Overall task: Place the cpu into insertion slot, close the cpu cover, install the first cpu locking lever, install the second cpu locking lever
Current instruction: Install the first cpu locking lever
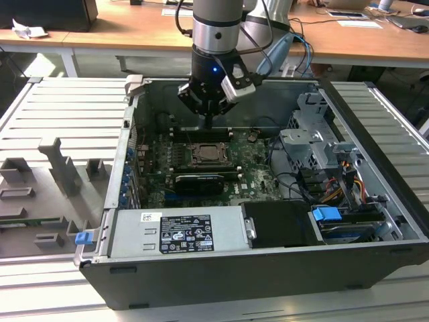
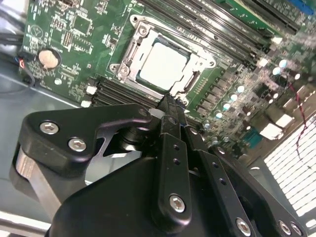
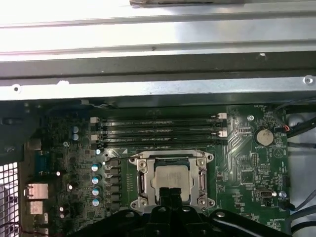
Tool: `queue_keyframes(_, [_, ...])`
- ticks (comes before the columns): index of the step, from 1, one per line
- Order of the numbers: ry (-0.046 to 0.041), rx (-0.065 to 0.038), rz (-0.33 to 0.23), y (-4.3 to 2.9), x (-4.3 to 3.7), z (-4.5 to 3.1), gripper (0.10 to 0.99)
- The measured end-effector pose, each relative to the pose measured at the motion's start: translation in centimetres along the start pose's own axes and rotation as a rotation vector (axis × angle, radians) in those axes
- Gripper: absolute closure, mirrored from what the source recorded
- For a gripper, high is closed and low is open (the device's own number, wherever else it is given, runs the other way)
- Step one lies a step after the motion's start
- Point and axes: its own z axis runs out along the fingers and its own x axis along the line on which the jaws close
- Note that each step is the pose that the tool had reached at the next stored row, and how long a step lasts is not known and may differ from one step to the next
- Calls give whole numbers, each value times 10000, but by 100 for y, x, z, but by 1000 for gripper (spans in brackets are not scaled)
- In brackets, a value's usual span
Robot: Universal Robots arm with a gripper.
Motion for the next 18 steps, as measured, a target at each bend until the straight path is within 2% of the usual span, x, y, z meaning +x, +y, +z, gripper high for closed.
queue_keyframes(4, [-25, -1, -277, -1, 18, 2, 980])
queue_keyframes(10, [-166, 1, -291, -4, 182, 6, 980])
queue_keyframes(12, [-223, 1, -294, -5, 267, 9, 980])
queue_keyframes(18, [-265, -39, -343, -6, 417, 37, 980])
